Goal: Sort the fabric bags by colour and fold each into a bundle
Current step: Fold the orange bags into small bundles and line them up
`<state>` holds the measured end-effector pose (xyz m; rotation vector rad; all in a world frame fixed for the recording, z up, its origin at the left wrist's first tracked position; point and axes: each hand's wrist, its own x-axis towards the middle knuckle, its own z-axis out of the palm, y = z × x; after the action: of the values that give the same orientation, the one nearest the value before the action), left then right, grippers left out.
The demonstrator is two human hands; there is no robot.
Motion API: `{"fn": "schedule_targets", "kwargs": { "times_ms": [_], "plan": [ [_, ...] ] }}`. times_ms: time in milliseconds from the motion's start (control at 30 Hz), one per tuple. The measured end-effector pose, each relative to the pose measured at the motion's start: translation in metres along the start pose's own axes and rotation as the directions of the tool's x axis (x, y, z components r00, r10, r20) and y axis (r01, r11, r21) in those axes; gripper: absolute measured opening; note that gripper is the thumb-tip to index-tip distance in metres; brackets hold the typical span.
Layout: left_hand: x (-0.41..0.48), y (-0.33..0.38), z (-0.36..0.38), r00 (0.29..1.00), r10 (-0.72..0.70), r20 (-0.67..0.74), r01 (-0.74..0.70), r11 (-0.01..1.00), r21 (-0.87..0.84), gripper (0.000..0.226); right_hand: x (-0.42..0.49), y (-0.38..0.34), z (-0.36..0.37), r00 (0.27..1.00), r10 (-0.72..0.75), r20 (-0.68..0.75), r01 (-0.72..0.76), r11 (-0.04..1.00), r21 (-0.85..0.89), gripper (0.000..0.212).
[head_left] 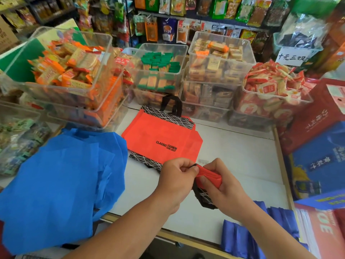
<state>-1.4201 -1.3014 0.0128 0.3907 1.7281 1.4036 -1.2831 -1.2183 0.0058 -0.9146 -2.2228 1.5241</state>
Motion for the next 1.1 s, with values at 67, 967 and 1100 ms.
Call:
{"fn": "schedule_targets", "kwargs": {
  "times_ms": [67,967,1100],
  "plan": [
    [0.001,-0.002,0.0,1.0,-0.009,-0.023,0.009,1.0,-0.006,0.015,0.0,0.001,-0.001,1.0,0.001,0.031,-0.001,1.0,-0.015,0.011],
    [-0.001,-0.016,-0.015,0.878,0.466,0.108,-0.463,0.77,0.44,0.015,0.01,0.004,0.014,0.997,-0.081,0.009,0.081,0.995,0.05,0.017],
    [-0.005,-0.014,-0.011,0.956,0.289,-0.056,-0.262,0.922,0.285,0.026,0.011,-0.001,0.01,0.999,-0.044,-0.022,0.046,0.993,0.105,0.023]
  ]
}}
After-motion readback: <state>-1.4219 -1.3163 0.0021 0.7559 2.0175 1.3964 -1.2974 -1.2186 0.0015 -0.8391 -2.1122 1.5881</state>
